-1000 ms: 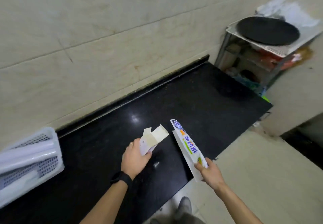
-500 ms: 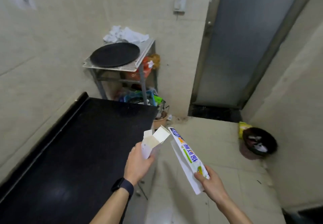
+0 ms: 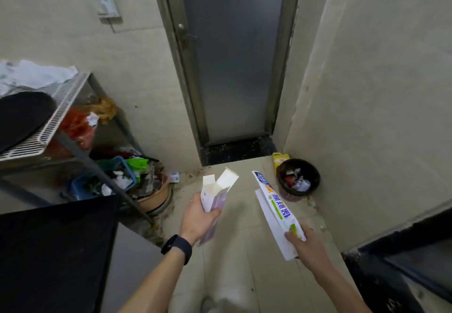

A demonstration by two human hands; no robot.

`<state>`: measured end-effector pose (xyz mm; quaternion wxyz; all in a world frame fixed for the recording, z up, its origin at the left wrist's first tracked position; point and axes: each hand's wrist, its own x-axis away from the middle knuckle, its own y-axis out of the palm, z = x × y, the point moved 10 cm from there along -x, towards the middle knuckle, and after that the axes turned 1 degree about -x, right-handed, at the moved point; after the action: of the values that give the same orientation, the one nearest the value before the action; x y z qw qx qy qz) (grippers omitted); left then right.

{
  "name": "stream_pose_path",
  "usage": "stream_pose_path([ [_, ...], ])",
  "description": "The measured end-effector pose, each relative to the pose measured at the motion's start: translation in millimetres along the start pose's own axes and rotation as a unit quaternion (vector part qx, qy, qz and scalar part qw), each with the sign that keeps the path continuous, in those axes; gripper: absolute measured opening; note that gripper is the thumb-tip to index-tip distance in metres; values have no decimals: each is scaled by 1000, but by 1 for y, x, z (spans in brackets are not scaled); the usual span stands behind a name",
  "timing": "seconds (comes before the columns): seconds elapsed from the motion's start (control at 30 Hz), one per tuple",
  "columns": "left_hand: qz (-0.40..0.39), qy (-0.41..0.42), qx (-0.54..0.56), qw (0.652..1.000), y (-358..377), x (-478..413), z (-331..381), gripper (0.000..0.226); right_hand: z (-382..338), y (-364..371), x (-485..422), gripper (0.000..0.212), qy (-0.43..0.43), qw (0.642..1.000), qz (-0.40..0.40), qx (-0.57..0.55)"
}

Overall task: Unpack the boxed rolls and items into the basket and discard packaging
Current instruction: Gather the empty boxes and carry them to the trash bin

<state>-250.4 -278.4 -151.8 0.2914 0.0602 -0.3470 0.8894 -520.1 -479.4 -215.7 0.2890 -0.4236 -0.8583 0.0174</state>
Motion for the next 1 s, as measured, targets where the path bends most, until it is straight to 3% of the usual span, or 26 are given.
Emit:
stream_pose_path([
  [0.33, -158, -35, -44, 986, 148, -158, 65, 44, 16, -80, -123, 21, 116, 987, 100, -58],
  [0.6, -245, -96, -80, 961, 242, -299, 130, 73, -8, -131, -236, 16, 196, 963, 179, -45],
  [0.77, -302, -144, -61, 940, 300, -348, 143, 81, 1, -141, -312, 35, 236, 958, 152, -51],
  [0.9, -322, -221, -7, 921, 355, -383, 121, 104, 19, -147, -381, 36, 269, 956, 116, -27],
  [1.0, -328, -275, -4, 904, 395, -408, 103, 95, 38, -157, -430, 39, 294, 952, 88, 4],
])
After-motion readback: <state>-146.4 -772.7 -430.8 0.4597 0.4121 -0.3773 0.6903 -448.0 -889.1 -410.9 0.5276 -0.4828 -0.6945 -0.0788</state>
